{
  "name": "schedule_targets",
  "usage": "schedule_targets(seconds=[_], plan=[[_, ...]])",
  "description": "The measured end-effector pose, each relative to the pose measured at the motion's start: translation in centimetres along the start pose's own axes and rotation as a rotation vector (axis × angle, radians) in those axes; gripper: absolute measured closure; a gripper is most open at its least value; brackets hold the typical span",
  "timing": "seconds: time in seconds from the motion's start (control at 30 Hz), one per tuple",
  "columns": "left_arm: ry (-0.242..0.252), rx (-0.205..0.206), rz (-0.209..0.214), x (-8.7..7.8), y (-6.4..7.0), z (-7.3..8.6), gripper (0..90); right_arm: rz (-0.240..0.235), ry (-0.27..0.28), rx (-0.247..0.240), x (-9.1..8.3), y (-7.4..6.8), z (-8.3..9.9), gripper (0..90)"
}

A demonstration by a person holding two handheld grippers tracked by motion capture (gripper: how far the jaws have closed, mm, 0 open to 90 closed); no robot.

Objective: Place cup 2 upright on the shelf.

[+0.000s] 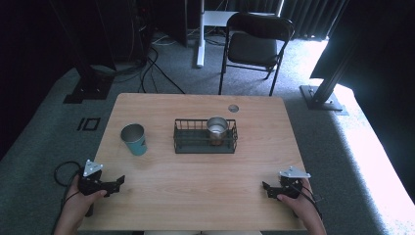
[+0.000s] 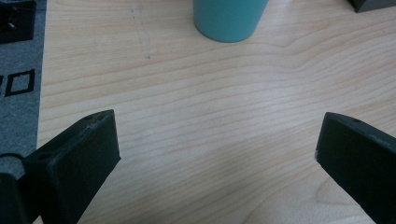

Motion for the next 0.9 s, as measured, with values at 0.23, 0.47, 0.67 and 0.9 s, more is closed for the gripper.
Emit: schedule_targets(seconds=[0.23,0.47,0.67,0.9], plan=[[0.037,-0.013,0.010,0.9,0.2,-1.0,0.4,0.000,0.000,0.000,0.0,0.0,0.0,11.4],[0.088,-0.025,0.023,2.1,0.5,-2.3,0.4,0.000,0.000,0.000,0.0,0.0,0.0,11.4],[0.145,-0.040,0.020,2.9,1.0,-3.6,0.4,0.000,0.000,0.000,0.0,0.0,0.0,11.4],[0.169,-0.019,0.037,4.0,1.7,-4.8,0.5,0.000,0.000,0.001,0.0,0.0,0.0,11.4]])
Point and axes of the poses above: each handheld gripper's, and its own axes: x roughly forward along the jaws, z roughly out of its underside, y roughly to its right, the point moved 3 cm from there along x, roughly forward along the jaws, and after that the axes turned 11 degrees about y, right-handed, at the moved point
